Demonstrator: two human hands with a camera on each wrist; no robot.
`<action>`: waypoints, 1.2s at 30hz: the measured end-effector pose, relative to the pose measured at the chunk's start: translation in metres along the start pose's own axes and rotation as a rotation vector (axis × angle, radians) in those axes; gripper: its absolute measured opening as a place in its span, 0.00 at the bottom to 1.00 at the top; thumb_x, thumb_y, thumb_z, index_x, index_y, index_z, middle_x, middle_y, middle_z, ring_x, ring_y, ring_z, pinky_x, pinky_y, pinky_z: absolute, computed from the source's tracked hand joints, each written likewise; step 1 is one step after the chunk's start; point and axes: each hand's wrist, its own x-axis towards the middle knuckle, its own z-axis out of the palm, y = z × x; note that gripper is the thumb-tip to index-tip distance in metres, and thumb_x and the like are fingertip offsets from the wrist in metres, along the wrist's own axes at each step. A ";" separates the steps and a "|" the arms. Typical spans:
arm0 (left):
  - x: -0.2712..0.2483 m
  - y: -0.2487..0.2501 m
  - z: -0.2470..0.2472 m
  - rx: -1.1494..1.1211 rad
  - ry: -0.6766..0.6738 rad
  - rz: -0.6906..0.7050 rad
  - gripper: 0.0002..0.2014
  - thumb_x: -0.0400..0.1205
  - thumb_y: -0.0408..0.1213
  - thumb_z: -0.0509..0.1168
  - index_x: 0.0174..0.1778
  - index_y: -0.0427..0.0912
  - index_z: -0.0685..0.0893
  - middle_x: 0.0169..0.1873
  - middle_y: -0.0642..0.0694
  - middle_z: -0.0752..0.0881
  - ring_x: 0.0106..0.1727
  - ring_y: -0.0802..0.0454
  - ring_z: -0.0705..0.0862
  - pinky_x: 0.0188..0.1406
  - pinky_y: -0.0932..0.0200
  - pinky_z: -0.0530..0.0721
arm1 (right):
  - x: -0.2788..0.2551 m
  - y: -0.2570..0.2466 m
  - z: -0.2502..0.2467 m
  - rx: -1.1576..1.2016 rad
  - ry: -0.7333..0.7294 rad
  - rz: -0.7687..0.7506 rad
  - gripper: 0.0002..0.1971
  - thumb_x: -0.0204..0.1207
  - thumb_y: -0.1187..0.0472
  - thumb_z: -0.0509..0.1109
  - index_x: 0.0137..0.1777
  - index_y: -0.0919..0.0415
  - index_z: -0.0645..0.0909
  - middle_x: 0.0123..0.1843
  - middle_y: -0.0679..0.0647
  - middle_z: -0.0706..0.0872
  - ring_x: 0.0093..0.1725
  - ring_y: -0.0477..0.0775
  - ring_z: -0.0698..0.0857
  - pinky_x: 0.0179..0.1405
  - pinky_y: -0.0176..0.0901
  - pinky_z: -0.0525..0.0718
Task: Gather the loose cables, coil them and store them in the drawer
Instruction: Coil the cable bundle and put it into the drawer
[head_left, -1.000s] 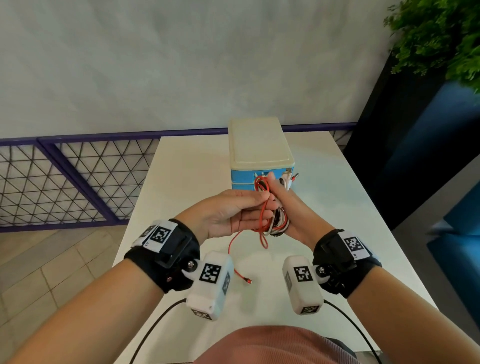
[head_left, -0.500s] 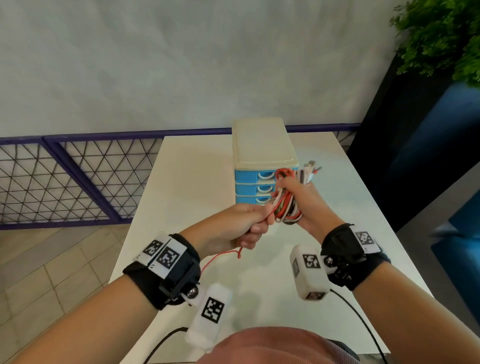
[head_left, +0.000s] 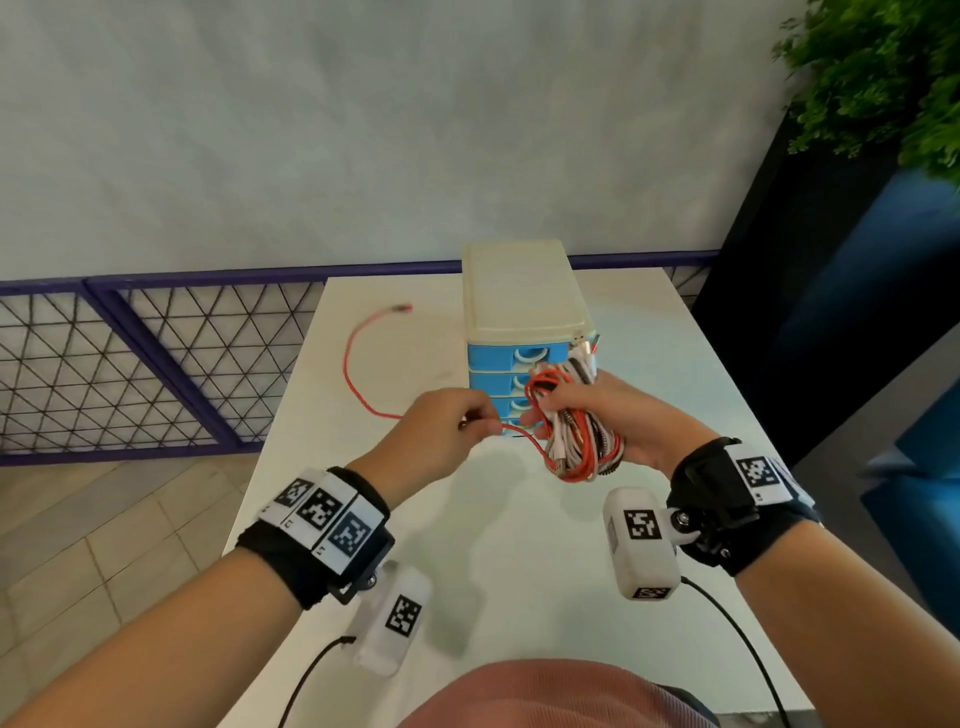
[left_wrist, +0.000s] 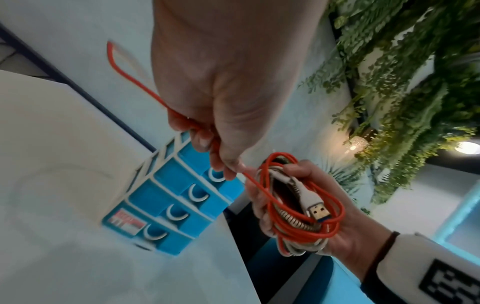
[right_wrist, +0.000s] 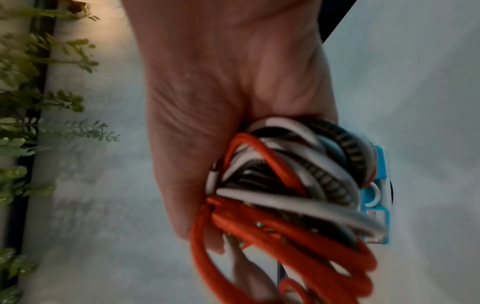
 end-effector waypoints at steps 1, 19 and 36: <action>0.001 0.003 0.000 0.008 0.005 0.032 0.04 0.80 0.38 0.68 0.41 0.43 0.87 0.32 0.56 0.82 0.32 0.65 0.76 0.33 0.76 0.71 | 0.000 0.001 0.004 -0.002 -0.027 0.011 0.14 0.76 0.69 0.70 0.61 0.68 0.80 0.50 0.65 0.90 0.44 0.57 0.88 0.48 0.51 0.88; -0.003 -0.011 -0.022 -0.446 -0.165 -0.355 0.15 0.88 0.41 0.54 0.44 0.41 0.84 0.30 0.50 0.76 0.28 0.55 0.73 0.29 0.64 0.75 | -0.004 0.011 -0.001 -0.099 0.174 -0.041 0.08 0.74 0.69 0.69 0.51 0.57 0.81 0.35 0.53 0.84 0.33 0.48 0.84 0.34 0.41 0.83; -0.005 0.037 0.003 -1.074 -0.327 -0.539 0.05 0.77 0.37 0.72 0.41 0.39 0.88 0.31 0.47 0.89 0.30 0.58 0.87 0.39 0.64 0.89 | 0.005 0.030 0.027 0.364 0.009 -0.107 0.30 0.75 0.41 0.71 0.71 0.59 0.77 0.62 0.65 0.84 0.56 0.66 0.85 0.51 0.56 0.85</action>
